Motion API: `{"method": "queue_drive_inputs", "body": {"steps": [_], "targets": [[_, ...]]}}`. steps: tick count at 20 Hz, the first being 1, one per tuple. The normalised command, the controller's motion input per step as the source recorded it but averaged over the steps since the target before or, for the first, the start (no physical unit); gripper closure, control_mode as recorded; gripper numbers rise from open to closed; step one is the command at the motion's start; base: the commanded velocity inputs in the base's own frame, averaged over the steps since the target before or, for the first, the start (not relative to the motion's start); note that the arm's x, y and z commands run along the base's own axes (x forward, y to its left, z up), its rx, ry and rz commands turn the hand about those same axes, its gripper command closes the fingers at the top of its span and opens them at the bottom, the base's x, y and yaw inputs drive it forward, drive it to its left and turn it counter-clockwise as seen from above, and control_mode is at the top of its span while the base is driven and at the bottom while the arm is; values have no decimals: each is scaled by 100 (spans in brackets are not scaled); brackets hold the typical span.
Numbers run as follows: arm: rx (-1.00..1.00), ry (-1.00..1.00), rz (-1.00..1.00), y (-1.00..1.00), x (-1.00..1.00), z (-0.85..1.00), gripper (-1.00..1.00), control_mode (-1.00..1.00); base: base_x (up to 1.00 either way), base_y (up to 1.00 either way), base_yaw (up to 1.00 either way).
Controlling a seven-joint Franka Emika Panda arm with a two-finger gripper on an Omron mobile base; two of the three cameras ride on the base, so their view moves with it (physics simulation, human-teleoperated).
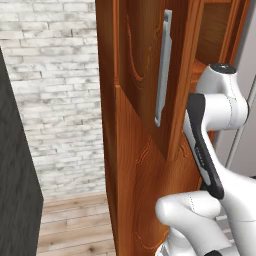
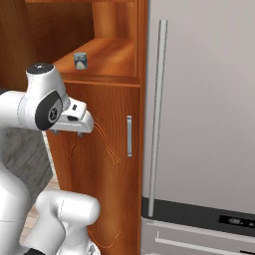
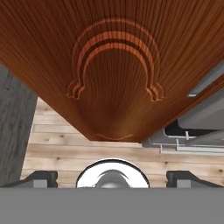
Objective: Restock the canned food cabinet by taking the new fresh canned food from the counter and placing it in the cabinet. Then, take the old canned food from the cabinet and place it on the counter.
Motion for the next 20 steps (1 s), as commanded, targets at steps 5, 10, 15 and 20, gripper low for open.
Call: {"method": "queue_drive_inputs", "body": {"steps": [5, 10, 15, 20], "targets": [[0, 1, 0, 0, -2, 0, -100, -100, 0, 0, 0], [0, 0, 0, 0, 0, 0, -100, 100, -50, 0, 0], [0, 0, 0, 0, 0, 0, -100, 100, -61, 0, 0], [0, 0, 0, 0, 0, 0, -100, 100, -57, 0, 0]]}}
